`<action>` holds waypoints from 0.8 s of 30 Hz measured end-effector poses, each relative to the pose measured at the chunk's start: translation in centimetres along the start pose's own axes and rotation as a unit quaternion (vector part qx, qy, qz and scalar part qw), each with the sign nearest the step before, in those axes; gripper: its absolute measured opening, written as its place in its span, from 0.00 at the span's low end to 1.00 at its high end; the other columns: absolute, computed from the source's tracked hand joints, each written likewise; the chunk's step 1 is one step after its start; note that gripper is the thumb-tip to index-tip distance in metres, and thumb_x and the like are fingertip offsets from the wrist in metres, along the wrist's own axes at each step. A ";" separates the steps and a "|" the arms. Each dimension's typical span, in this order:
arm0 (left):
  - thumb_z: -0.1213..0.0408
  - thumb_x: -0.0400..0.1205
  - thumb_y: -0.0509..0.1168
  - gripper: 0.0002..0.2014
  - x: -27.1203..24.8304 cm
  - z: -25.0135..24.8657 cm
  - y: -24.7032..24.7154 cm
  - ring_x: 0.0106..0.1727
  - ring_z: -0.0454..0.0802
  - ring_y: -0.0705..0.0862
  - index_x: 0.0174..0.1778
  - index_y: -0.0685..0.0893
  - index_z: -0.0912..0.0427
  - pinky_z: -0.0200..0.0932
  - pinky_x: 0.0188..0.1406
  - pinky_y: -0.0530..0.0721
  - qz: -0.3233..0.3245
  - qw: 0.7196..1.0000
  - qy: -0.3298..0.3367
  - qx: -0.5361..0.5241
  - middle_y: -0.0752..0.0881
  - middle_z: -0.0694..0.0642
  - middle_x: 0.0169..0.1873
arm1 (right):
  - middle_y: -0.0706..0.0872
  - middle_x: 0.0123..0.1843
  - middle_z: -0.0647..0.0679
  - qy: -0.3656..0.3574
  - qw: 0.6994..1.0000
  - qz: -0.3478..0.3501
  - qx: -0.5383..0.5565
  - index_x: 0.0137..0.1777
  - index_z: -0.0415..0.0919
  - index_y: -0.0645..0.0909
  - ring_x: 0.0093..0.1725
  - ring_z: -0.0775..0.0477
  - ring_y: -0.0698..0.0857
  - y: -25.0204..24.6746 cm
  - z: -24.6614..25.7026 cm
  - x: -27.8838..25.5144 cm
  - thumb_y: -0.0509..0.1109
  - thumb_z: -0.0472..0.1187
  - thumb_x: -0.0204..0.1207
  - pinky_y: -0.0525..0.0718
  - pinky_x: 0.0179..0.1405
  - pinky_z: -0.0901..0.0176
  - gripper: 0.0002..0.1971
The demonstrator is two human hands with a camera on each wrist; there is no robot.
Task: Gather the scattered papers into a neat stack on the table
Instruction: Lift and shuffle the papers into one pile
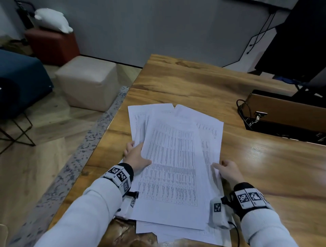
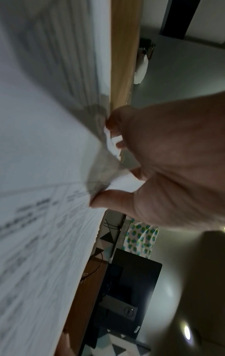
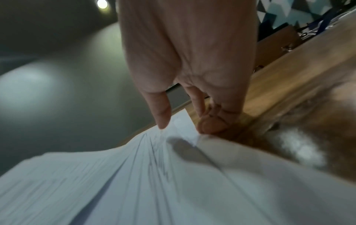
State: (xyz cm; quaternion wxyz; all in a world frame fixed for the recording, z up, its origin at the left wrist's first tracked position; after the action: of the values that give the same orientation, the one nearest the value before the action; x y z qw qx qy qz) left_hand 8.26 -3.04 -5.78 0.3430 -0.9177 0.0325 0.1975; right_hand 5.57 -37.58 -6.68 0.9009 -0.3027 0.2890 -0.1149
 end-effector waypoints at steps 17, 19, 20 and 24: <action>0.61 0.83 0.59 0.26 -1.0 -2.8 0.9 0.81 0.56 0.58 0.78 0.64 0.58 0.55 0.80 0.57 -0.032 0.987 0.119 0.107 0.57 0.53 0.82 | 0.74 0.63 0.39 0.032 0.999 0.010 0.019 0.55 0.55 0.78 0.58 0.35 0.82 2.4 -0.2 0.2 0.81 0.43 0.60 0.88 0.45 0.47 0.23; 0.60 0.83 0.58 0.25 -0.9 -2.3 0.8 0.82 0.54 0.56 0.77 0.65 0.58 0.55 0.81 0.54 -0.033 0.986 0.119 0.111 0.60 0.53 0.82 | 0.77 0.63 0.42 0.052 0.996 0.001 0.066 0.48 0.55 0.82 0.56 0.37 0.84 2.3 -2.1 1.2 0.83 0.50 0.45 0.89 0.50 0.42 0.27; 0.58 0.83 0.58 0.24 -1.0 -2.1 0.6 0.83 0.53 0.53 0.76 0.67 0.58 0.56 0.82 0.49 -0.042 0.983 0.119 0.133 0.64 0.53 0.80 | 0.80 0.62 0.41 0.054 0.995 -0.006 0.078 0.47 0.53 0.84 0.55 0.37 0.86 2.1 -2.9 1.7 0.81 0.53 0.41 0.89 0.52 0.41 0.29; 0.59 0.81 0.61 0.21 -2.3 -3.6 1.6 0.82 0.55 0.59 0.71 0.72 0.55 0.55 0.81 0.53 -0.016 0.978 0.164 0.124 0.76 0.54 0.70 | 0.83 0.59 0.40 0.054 0.991 -0.017 0.118 0.45 0.43 0.86 0.52 0.36 0.87 2.3 -3.7 2.4 0.81 0.50 0.46 0.90 0.48 0.44 0.25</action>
State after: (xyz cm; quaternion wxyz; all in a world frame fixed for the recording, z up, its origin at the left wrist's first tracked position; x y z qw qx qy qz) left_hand 7.04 -6.72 -3.37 0.4474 -0.8883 0.0980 0.0328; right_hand 5.39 -38.44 -11.56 0.9114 -0.1925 0.3163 -0.1794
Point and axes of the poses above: each hand's wrist, its own x-axis towards the middle knuckle, its own y-axis out of the palm, z = x × y, the point moved 10 cm from there along x, towards the middle knuckle
